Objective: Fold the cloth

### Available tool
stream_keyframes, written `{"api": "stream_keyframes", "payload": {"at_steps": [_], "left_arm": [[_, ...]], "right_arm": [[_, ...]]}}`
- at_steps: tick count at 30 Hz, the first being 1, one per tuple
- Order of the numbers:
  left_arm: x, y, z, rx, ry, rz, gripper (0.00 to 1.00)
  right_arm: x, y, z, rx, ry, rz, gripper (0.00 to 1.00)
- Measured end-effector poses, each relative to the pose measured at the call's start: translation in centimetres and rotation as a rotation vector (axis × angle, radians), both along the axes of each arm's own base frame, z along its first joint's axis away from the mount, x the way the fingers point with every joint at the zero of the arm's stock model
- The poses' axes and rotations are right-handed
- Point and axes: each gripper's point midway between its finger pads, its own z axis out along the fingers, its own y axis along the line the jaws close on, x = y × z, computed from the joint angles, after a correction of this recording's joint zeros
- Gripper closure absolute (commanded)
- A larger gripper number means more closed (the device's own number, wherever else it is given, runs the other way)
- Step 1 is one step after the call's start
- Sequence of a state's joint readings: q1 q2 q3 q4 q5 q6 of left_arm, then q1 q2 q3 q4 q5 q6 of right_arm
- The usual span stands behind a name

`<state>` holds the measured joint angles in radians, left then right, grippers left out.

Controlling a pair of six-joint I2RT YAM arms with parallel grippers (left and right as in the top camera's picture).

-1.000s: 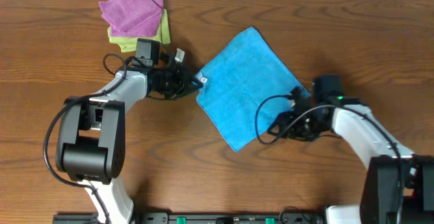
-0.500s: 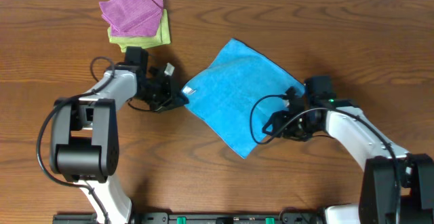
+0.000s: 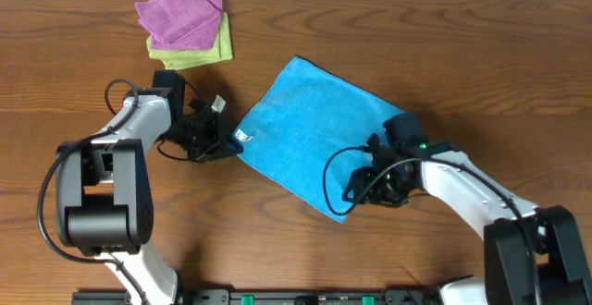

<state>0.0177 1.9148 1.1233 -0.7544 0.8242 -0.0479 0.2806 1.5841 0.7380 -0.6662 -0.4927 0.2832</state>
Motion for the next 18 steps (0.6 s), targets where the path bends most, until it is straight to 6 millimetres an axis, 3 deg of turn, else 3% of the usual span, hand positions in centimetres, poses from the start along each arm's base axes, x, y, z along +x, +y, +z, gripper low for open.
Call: {"api": "stream_keyframes", "payload": {"at_steps": [18], "left_arm": [[0.0, 0.2, -0.1, 0.012, -0.002, -0.004, 0.94]], "right_arm": [[0.1, 3.2, 0.0, 0.233, -0.040, -0.126, 0.44]]}}
